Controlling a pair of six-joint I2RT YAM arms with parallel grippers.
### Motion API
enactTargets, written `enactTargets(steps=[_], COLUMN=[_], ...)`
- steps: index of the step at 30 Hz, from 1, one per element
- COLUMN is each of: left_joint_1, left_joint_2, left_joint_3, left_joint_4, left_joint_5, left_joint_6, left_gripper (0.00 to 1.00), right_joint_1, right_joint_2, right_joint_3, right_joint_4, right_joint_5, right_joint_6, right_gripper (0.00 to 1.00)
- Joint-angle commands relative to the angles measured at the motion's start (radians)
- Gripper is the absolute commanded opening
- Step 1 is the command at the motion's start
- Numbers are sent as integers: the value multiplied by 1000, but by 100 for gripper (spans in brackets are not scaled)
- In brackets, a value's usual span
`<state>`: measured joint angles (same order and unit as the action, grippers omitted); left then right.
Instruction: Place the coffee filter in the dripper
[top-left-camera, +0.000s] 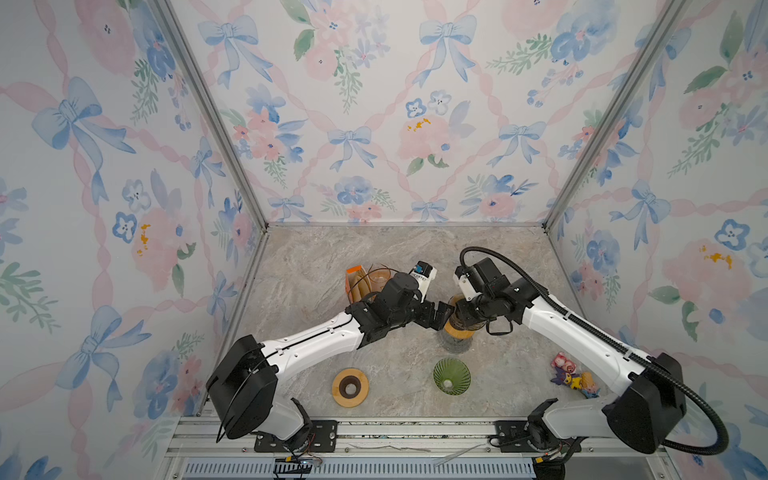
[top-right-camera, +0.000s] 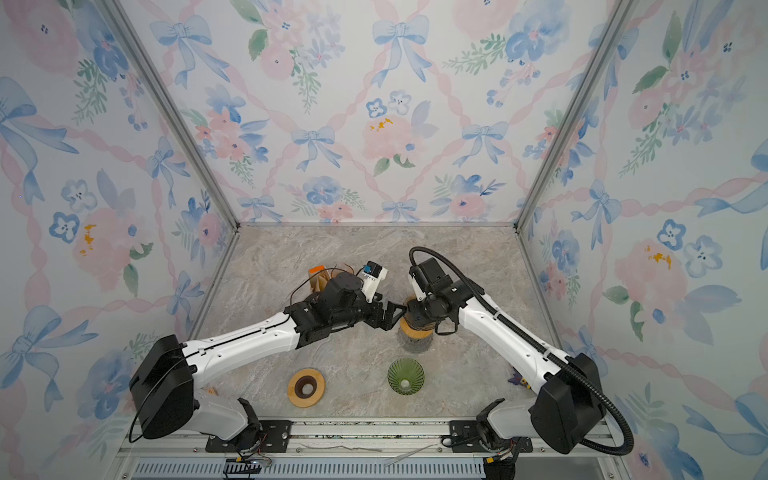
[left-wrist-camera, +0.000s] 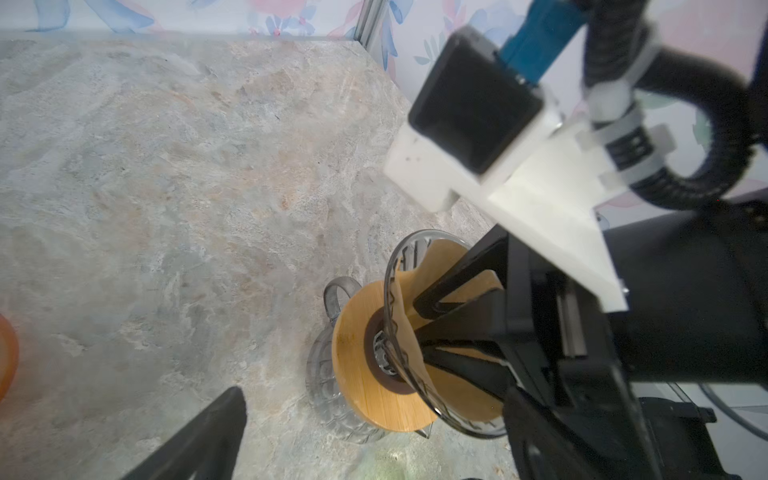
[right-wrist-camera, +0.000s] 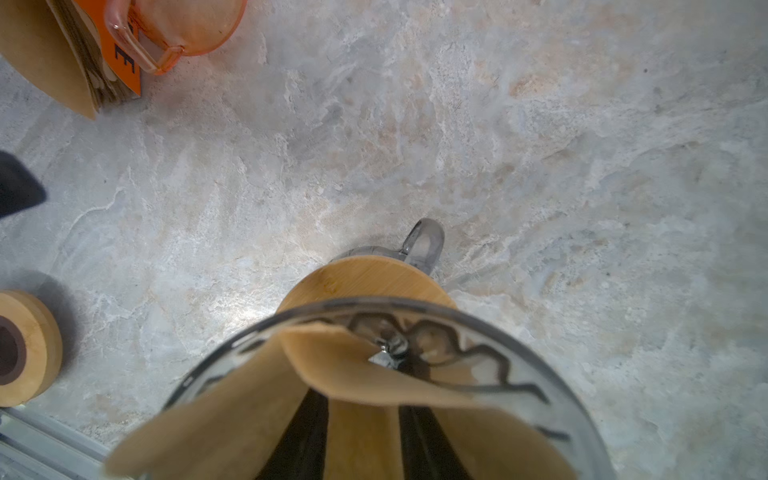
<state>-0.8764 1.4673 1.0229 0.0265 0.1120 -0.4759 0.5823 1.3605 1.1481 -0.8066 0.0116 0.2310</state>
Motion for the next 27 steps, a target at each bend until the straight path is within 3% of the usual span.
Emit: enactTargets(steps=[1, 27], left_joint_1=[-4, -2], left_joint_2=[14, 131], left_joint_3=[42, 121], left_joint_4=[-14, -76], left_joint_5=[-16, -60], left_joint_6=[-7, 7], left_gripper=[98, 98], right_joint_1=[-4, -36], right_joint_2=[-52, -91], right_joint_3=[38, -47], right_joint_4=[-39, 38], right_joint_5=[-6, -36], right_joint_6=[3, 50], right_gripper=[33, 35])
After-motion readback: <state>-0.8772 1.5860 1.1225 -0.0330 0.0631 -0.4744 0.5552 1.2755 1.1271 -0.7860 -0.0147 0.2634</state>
